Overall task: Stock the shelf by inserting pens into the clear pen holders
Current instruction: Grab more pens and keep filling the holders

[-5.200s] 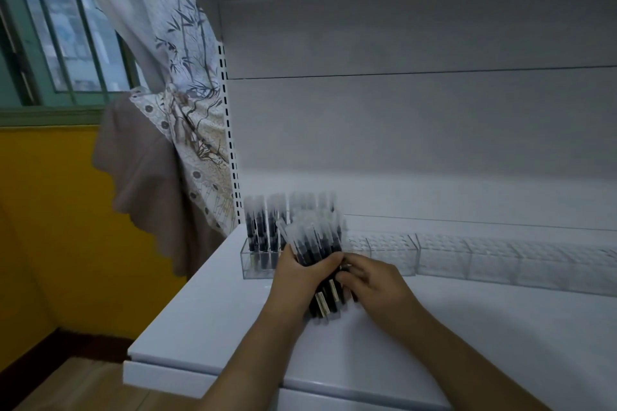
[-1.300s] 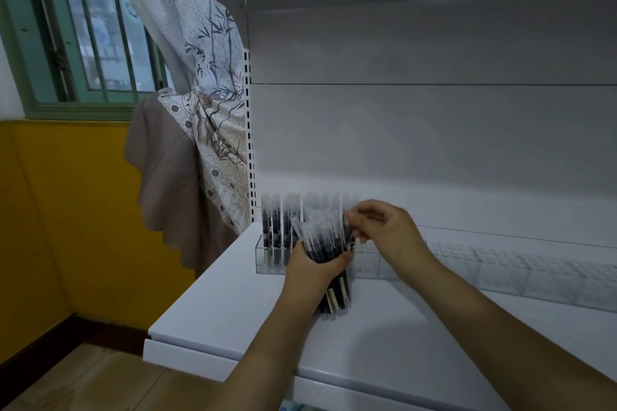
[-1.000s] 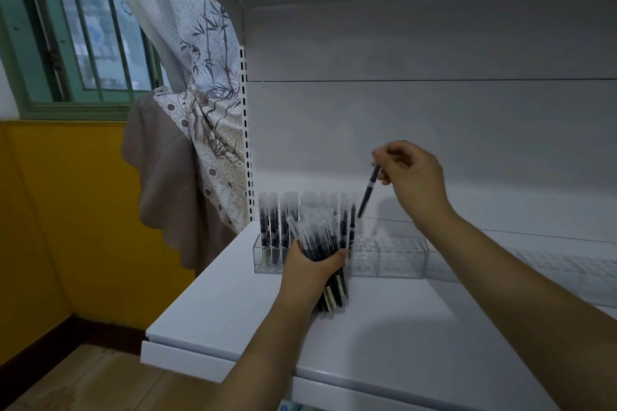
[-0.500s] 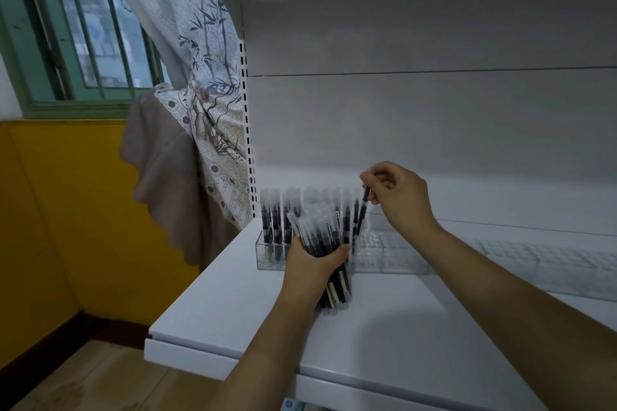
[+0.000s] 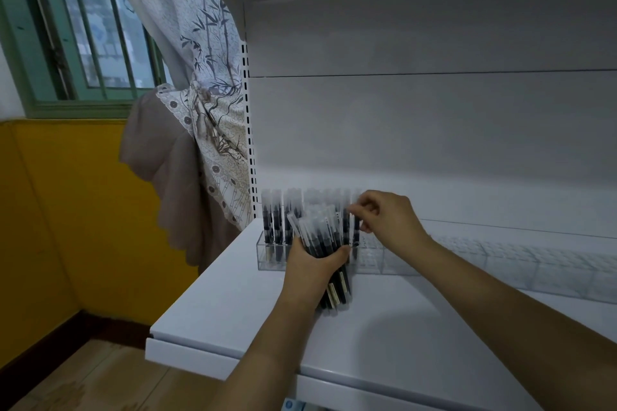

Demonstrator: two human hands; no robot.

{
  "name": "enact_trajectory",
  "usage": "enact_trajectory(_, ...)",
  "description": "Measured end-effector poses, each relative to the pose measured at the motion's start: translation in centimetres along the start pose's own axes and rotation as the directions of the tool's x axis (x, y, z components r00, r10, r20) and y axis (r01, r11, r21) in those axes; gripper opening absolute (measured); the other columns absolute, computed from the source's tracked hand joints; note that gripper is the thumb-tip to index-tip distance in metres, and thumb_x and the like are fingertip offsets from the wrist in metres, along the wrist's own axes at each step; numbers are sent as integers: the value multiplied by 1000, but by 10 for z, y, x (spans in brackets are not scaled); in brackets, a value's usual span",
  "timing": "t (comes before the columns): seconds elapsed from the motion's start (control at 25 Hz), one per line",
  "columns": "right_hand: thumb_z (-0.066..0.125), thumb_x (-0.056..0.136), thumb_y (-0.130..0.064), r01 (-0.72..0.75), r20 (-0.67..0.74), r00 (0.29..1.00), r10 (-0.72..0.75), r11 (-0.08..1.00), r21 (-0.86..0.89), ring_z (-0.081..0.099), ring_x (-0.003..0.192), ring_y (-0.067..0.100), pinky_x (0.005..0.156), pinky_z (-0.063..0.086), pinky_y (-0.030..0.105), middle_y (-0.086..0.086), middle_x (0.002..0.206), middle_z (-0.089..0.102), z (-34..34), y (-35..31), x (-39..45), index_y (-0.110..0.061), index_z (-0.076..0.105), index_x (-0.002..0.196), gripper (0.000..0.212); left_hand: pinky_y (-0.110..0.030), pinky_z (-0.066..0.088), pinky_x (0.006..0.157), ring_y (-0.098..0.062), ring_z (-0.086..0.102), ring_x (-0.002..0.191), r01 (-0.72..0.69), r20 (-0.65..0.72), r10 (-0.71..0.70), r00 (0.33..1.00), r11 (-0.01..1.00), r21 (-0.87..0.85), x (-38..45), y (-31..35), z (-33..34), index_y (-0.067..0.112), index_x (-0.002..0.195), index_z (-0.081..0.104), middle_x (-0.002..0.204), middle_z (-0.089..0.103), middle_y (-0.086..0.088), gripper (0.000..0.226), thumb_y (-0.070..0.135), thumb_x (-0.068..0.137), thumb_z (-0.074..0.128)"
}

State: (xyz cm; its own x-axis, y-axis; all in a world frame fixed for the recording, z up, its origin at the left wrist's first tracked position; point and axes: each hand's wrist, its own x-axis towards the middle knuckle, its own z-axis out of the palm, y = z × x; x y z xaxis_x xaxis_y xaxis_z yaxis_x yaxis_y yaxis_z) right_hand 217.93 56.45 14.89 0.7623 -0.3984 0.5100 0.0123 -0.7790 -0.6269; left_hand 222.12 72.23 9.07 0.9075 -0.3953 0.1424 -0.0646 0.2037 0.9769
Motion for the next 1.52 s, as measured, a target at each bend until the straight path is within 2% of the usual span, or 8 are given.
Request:
enact_trajectory(0.16, 59, 94, -46, -64, -88, 995, 51, 985, -157, 62, 75, 8, 66, 43, 13, -10, 74, 62, -7, -1, -16, -15, 69, 85, 34, -41, 60, 84, -18, 71, 93, -11, 9, 11, 1000, 1000, 16, -1, 1, 0, 23, 111, 57, 103, 71, -3, 49, 16, 72, 86)
enact_trajectory(0.24, 61, 92, -47, -58, -124, 991, 58, 998, 9, 60, 76, 5, 64, 41, 12, -9, 80, 64, -6, -10, -35, -20, 67, 85, 28, -41, 60, 83, -20, 72, 93, -25, 14, 24, 1000, 999, 25, -1, 0, 1, 22, 112, 58, 102, 72, -3, 50, 16, 72, 86)
enact_trajectory(0.36, 71, 87, -37, -55, 111, 993, 30, 974, 221, 64, 74, 9, 67, 52, 19, -6, 83, 69, 3, -24, -52, -25, 69, 87, 12, -42, 60, 81, -25, 73, 93, -77, 57, 77, 995, 997, 14, -1, 0, 1, 14, 112, 62, 99, 75, -8, 44, 9, 74, 82)
enact_trajectory(0.44, 74, 86, -27, -62, 135, 990, 28, 965, 256, 66, 73, 14, 70, 56, 27, -2, 80, 70, 5, -20, -50, -24, 70, 84, 5, -40, 61, 78, -26, 73, 91, -106, 82, 104, 991, 994, 17, -2, 0, 1, 12, 111, 63, 97, 75, -9, 40, 6, 75, 81)
enact_trajectory(0.56, 71, 89, -22, -97, 115, 992, 60, 929, 356, 64, 62, 8, 65, 51, 25, -6, 72, 70, -4, -15, -43, -22, 70, 86, 4, -49, 61, 77, -30, 73, 89, -70, 66, 67, 996, 997, 41, -3, 0, 1, 15, 111, 62, 96, 75, -9, 48, 15, 69, 86)
enact_trajectory(0.68, 64, 94, -24, -72, -62, 992, 111, 891, 448, 59, 58, 4, 60, 47, 18, -3, 72, 70, -26, -16, -28, -15, 69, 96, 11, -52, 59, 83, -26, 73, 93, -7, 51, 5, 999, 999, 37, -1, -2, 1, 20, 113, 60, 101, 74, -6, 55, 19, 66, 89)
enact_trajectory(0.8, 65, 95, -17, 19, -207, 975, 75, 908, 418, 65, 62, 6, 60, 50, 12, 6, 78, 71, -43, -20, -13, -10, 67, 97, 8, -43, 58, 88, -18, 70, 98, -8, 41, 6, 999, 997, 72, 0, -2, 0, 21, 117, 59, 106, 72, 0, 56, 21, 69, 88)
enact_trajectory(1.52, 63, 96, -16, 22, -161, 987, 10, 980, 200, 68, 64, 3, 61, 48, 5, 2, 80, 69, -20, -15, -5, -9, 63, 90, 9, -32, 60, 81, -15, 71, 94, -25, 33, 24, 999, 999, 45, -2, 0, 1, 19, 116, 58, 105, 72, -1, 51, 18, 73, 86)
